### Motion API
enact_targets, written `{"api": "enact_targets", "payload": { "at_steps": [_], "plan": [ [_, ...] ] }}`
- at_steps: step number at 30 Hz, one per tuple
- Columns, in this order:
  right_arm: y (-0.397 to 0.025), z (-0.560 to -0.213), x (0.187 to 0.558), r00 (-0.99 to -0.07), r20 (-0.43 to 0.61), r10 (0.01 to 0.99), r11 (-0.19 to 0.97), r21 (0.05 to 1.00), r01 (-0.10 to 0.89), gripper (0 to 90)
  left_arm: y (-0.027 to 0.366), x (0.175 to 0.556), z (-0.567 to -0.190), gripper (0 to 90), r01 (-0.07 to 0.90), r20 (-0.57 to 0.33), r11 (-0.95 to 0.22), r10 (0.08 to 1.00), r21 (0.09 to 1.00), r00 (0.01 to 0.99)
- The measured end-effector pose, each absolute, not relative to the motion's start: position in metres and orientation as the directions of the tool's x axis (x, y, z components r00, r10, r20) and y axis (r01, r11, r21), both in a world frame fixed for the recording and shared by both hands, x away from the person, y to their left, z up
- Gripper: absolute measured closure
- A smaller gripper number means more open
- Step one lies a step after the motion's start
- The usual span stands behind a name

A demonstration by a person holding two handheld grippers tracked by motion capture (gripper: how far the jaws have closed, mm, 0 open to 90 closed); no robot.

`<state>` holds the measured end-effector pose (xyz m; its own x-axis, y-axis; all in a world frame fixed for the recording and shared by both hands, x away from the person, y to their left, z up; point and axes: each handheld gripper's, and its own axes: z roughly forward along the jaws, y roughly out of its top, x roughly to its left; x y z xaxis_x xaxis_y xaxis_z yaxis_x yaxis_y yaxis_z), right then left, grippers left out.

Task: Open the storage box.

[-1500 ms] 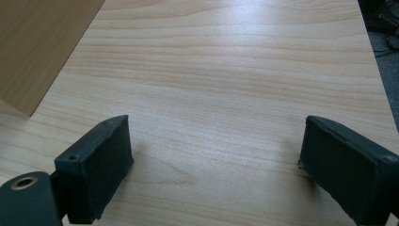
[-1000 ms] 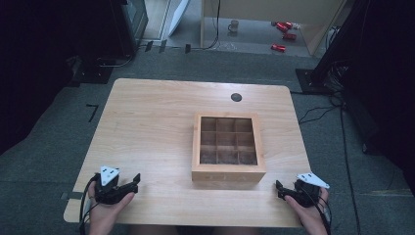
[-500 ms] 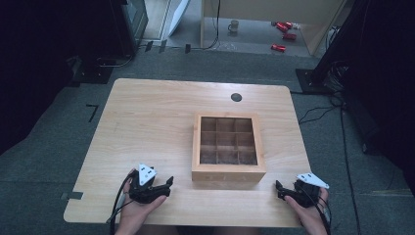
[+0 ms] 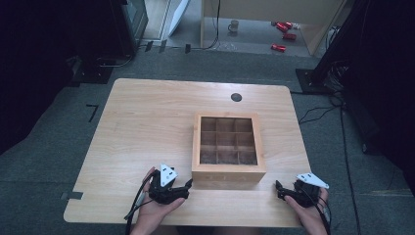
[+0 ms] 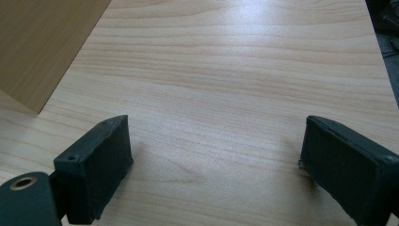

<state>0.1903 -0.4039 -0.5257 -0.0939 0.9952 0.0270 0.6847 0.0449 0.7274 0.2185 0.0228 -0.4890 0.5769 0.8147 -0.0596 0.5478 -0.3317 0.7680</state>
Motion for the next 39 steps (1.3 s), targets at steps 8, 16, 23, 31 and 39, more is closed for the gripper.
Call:
{"api": "enact_targets", "payload": {
  "at_steps": [8,16,23,31,39],
  "plan": [
    [-0.402,-0.525,0.189,-0.100,0.025,0.995,0.051,0.728,0.684,9.0,0.005,0.217,-0.489,37.3,0.540,-0.091,-0.338,0.780,0.771,0.619],
    [-0.402,-0.523,0.185,-0.120,0.039,0.992,0.053,0.739,0.672,9.2,-0.004,0.222,-0.487,50.5,0.555,-0.120,-0.324,0.777,0.766,0.619],
    [-0.395,-0.516,0.178,-0.233,0.100,0.967,0.071,0.774,0.629,9.2,0.000,0.224,-0.485,55.3,0.558,-0.149,-0.297,0.773,0.775,0.617],
    [-0.373,-0.510,0.177,-0.291,0.104,0.951,0.100,0.788,0.608,9.2,0.001,0.223,-0.479,55.9,0.548,-0.147,-0.290,0.771,0.784,0.619],
    [-0.354,-0.508,0.180,-0.309,0.124,0.943,0.093,0.792,0.603,9.2,0.004,0.226,-0.473,57.1,0.552,-0.169,-0.278,0.763,0.786,0.624]
  ]
}}
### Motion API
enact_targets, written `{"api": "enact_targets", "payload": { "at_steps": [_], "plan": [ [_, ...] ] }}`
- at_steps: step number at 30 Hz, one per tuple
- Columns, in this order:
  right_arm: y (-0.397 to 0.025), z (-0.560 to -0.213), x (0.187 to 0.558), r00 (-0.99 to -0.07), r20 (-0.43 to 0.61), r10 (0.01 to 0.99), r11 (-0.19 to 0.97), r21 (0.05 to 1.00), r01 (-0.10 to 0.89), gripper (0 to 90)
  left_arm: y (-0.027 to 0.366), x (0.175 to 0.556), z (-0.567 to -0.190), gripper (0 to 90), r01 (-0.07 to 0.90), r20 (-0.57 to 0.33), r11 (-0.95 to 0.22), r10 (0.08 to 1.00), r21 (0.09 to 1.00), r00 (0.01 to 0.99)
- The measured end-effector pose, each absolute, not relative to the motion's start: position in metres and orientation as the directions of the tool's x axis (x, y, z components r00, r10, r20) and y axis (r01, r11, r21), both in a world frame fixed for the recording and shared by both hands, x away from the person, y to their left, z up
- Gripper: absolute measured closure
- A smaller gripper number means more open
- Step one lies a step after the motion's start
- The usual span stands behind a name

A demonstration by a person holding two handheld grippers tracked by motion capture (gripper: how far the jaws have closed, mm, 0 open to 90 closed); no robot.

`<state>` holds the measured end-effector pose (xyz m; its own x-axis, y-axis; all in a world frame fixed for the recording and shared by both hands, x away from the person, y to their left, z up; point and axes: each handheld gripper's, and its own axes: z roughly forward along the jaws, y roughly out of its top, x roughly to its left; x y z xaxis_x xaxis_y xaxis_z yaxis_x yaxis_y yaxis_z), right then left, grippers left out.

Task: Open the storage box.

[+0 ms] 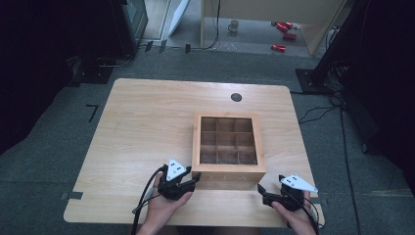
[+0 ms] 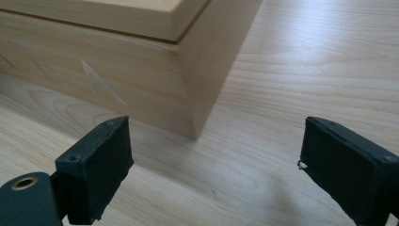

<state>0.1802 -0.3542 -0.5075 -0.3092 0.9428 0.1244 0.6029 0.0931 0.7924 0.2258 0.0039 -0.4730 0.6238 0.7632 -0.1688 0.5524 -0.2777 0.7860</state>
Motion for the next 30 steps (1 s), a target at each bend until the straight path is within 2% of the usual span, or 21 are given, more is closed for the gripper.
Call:
{"api": "enact_targets", "payload": {
  "at_steps": [6,11,20,27,30],
  "plan": [
    [-0.345,-0.504,0.185,-0.322,0.135,0.937,0.090,0.798,0.596,11.5,0.004,0.225,-0.472,57.5,0.546,-0.161,-0.281,0.763,0.789,0.626],
    [-0.350,-0.497,0.189,-0.282,0.191,0.940,0.014,0.806,0.592,14.3,0.005,0.226,-0.468,57.5,0.538,-0.157,-0.287,0.757,0.793,0.634],
    [-0.354,-0.485,0.191,-0.285,0.244,0.927,-0.054,0.838,0.543,34.5,0.005,0.230,-0.463,57.9,0.530,-0.145,-0.286,0.763,0.798,0.630],
    [-0.347,-0.481,0.191,-0.300,0.239,0.924,-0.052,0.853,0.519,39.8,0.005,0.231,-0.460,57.6,0.523,-0.158,-0.270,0.757,0.808,0.634],
    [-0.346,-0.479,0.192,-0.307,0.220,0.926,-0.032,0.855,0.518,39.8,0.006,0.230,-0.461,52.4,0.514,-0.139,-0.288,0.754,0.808,0.642]
  ]
}}
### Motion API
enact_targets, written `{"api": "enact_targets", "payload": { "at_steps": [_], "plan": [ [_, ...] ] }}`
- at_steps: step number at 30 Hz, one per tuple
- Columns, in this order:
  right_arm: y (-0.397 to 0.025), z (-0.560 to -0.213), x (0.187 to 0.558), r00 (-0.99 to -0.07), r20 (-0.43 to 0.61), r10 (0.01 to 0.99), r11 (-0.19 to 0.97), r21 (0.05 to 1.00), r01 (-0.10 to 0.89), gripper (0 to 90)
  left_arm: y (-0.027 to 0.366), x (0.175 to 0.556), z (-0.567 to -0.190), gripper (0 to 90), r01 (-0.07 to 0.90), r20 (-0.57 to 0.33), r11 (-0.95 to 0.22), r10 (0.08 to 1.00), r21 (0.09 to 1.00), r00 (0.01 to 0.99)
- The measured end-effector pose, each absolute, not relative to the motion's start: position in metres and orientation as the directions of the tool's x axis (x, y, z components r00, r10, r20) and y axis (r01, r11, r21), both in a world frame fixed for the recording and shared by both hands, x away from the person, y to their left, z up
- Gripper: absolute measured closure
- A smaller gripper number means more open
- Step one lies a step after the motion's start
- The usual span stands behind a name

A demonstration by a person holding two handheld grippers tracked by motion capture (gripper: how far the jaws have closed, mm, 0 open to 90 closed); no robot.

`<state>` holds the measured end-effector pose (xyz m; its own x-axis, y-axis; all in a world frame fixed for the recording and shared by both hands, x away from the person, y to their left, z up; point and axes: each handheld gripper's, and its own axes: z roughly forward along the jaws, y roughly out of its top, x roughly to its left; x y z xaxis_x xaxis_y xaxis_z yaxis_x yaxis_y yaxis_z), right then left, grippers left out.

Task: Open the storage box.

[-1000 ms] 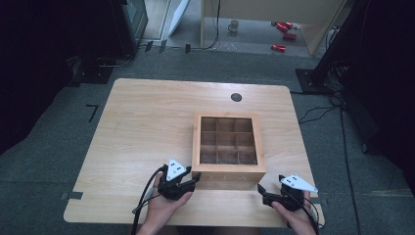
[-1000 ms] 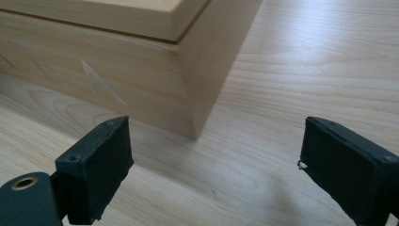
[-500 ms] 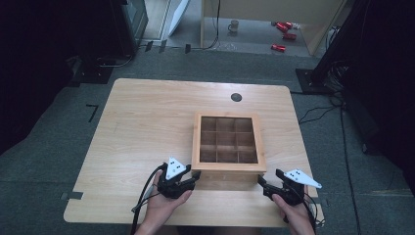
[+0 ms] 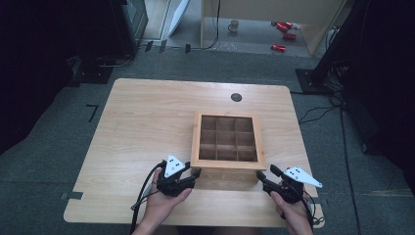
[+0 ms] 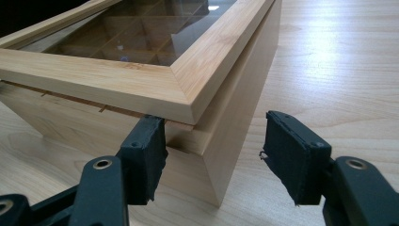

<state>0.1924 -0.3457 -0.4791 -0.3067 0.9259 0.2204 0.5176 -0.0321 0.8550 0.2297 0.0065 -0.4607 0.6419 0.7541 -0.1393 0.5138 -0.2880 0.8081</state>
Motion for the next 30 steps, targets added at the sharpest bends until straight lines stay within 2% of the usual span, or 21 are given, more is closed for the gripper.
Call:
{"api": "enact_targets", "payload": {
  "at_steps": [5,26,30],
  "plan": [
    [-0.346,-0.472,0.194,-0.317,0.212,0.925,-0.023,0.860,0.509,39.3,0.019,0.227,-0.471,46.7,0.523,-0.133,-0.307,0.753,0.795,0.645],
    [-0.346,-0.424,0.216,-0.310,0.139,0.941,-0.001,0.914,0.406,36.5,0.091,0.235,-0.500,32.6,0.611,-0.113,-0.279,0.845,0.741,0.522],
    [-0.344,-0.412,0.224,-0.311,0.095,0.946,0.036,0.920,0.391,36.5,0.109,0.234,-0.503,31.0,0.627,-0.082,-0.288,0.866,0.724,0.493]
  ]
}}
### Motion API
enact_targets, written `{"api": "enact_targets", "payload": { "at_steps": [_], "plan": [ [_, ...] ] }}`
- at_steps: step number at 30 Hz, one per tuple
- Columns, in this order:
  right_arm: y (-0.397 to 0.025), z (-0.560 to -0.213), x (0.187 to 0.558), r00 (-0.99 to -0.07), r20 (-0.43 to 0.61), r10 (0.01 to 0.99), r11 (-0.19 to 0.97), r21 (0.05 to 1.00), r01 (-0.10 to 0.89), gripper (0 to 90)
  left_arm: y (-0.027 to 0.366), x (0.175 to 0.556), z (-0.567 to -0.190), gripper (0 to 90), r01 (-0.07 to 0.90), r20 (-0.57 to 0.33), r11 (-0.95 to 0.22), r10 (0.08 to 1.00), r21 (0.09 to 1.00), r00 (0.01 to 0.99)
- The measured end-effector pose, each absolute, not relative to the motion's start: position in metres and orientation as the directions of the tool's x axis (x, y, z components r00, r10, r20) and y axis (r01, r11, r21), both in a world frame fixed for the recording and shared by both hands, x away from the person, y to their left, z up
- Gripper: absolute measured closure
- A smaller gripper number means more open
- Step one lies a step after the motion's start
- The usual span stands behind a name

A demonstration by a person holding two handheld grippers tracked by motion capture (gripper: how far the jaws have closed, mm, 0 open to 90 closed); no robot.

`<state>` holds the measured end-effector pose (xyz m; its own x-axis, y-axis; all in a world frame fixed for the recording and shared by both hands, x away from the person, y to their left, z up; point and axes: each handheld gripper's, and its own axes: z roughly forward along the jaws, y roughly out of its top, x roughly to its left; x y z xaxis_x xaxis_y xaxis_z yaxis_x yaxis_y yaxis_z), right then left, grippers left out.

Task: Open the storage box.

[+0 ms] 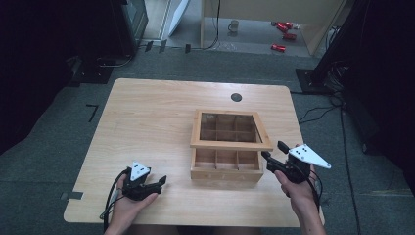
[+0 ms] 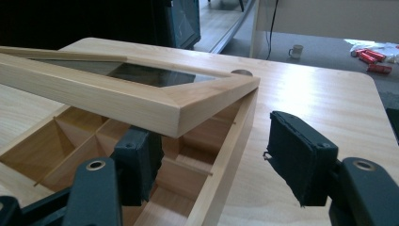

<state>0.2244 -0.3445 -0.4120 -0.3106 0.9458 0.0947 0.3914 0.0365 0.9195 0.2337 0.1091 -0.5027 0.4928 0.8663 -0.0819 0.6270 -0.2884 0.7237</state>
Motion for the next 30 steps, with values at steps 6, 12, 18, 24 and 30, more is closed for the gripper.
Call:
{"api": "enact_targets", "payload": {
  "at_steps": [6,12,18,24,30],
  "plan": [
    [-0.345,-0.403,0.235,-0.320,0.111,0.941,0.019,0.926,0.377,36.5,0.130,0.232,-0.508,28.2,0.646,-0.056,-0.284,0.890,0.709,0.453],
    [-0.345,-0.397,0.246,-0.333,0.115,0.936,0.017,0.929,0.369,36.7,0.144,0.233,-0.513,25.0,0.657,-0.023,-0.289,0.906,0.697,0.422],
    [-0.343,-0.390,0.257,-0.333,0.101,0.938,0.027,0.933,0.359,36.7,0.143,0.232,-0.516,24.2,0.642,-0.008,-0.280,0.913,0.713,0.407],
    [-0.340,-0.390,0.274,-0.350,0.080,0.933,0.048,0.939,0.341,36.7,0.144,0.230,-0.518,24.2,0.634,-0.018,-0.266,0.915,0.726,0.404],
    [-0.337,-0.395,0.292,-0.373,0.100,0.922,0.034,0.941,0.336,36.6,0.141,0.230,-0.518,24.3,0.633,0.004,-0.277,0.918,0.723,0.397]
  ]
}}
